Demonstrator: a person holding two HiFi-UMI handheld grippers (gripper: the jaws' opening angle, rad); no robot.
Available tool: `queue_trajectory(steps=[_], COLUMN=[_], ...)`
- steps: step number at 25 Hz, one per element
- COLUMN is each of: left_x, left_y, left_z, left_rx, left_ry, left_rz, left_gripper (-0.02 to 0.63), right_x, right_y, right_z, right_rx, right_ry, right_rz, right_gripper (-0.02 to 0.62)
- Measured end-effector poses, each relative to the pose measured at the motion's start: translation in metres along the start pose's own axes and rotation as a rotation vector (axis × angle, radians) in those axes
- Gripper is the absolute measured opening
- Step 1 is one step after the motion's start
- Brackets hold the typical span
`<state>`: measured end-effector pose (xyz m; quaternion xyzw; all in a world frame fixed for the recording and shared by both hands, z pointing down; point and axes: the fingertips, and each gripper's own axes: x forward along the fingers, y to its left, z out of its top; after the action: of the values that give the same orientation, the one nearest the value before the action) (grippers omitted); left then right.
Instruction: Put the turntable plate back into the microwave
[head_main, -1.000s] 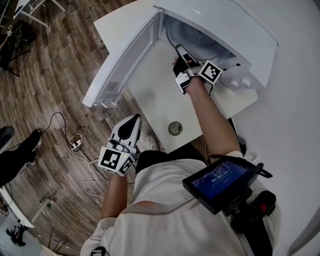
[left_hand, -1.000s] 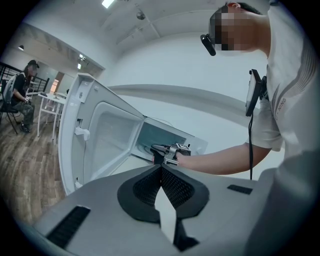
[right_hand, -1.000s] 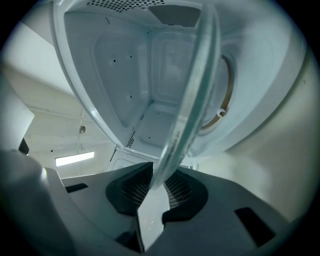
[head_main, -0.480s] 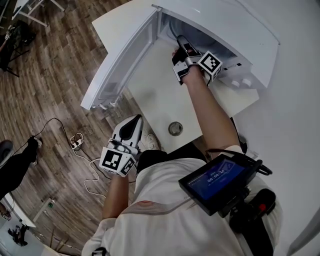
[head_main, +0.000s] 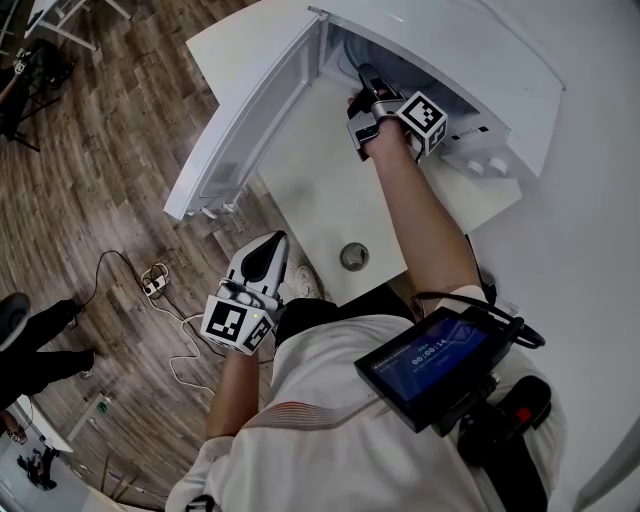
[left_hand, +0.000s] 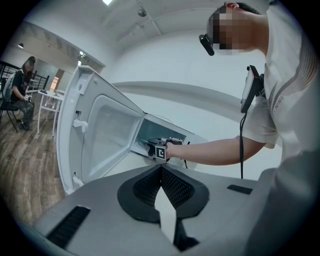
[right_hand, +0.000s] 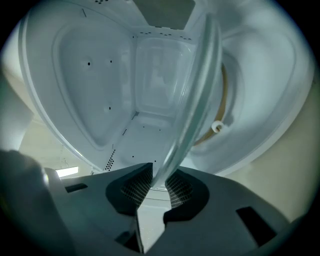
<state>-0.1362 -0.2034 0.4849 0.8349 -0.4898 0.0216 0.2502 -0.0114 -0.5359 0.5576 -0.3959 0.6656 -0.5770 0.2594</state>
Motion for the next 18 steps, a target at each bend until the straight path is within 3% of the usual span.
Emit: queue_trajectory(steps=[7,12,18], left_x=[0.0,0.002,-0.001], left_y=[-0.001,-0.003,-0.003], left_z=[-0.004,-0.004,-0.003], left_rx=[-0.006,-0.006,-0.006], left_ry=[0.003,0.004,-0.001], left_rz=[-0.005,-0.017,-0.013], left_gripper=[0.011,0.011,0.011], right_x=[0.002,-0.001,-0.009], right_y=[-0.002,-0.003,-0.009], right_z=[0.002,-0.01,-0.019], right_rx=[-0.023,-0.083,-0.05], right_ry=[0.021,0.106,0.145], right_rz=[-0.064,-0.106,-0.117], right_gripper=[0.069,0.077,0.078])
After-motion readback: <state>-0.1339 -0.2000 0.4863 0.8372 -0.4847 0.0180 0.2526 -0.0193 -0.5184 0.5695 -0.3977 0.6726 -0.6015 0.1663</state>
